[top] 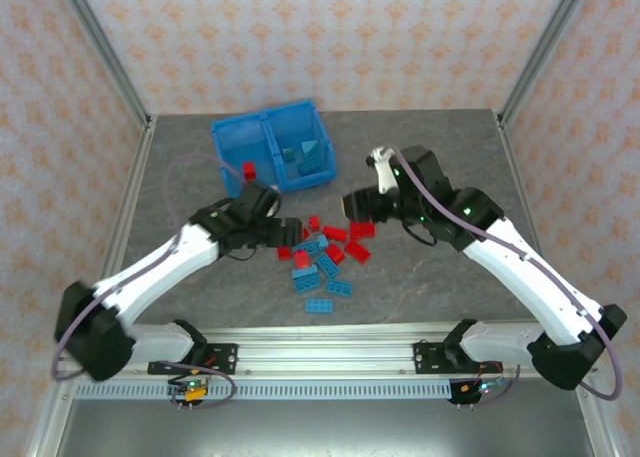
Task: Sort the legos into containers by color
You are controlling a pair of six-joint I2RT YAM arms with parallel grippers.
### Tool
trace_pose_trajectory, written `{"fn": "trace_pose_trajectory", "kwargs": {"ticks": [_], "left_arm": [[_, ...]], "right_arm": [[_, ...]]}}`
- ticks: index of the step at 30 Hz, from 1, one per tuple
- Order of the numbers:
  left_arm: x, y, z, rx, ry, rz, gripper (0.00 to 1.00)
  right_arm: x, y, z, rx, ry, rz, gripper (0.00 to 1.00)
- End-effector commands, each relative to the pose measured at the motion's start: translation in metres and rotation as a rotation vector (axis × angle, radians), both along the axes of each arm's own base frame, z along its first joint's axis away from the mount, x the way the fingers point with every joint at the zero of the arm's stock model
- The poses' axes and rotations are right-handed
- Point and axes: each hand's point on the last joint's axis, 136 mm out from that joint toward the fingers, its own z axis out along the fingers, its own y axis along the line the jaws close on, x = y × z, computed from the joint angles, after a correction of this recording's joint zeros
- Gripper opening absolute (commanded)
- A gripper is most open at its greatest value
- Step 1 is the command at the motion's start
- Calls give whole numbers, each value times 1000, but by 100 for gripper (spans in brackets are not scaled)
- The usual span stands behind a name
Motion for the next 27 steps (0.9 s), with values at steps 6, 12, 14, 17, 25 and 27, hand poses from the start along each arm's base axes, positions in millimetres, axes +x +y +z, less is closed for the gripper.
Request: {"fn": "trace_pose_trajectory", "kwargs": {"ticks": [6,12,14,17,25,27], "left_arm": [[69,-70,-36,-24,83,61,80],[93,-66,-76,119,105,95,65],[97,-60,-83,176,104,93,62],[103,-56,-90,224,92,91,57],[99,-50,-110,270,134,94,35],[95,-49,-115,269,148,95,31]], "right_arm": [[-54,-27,-59,-43,267,-31,68],[-53,-40,-64,-68,245,-81,70],[-54,-41,-65,-74,243,-82,71],[-52,-42,-67,-82,238,-90,71],[-48,-42,-65,-74,232,-114,71],[-46,-43,-64,-71,229,-127,72]]}}
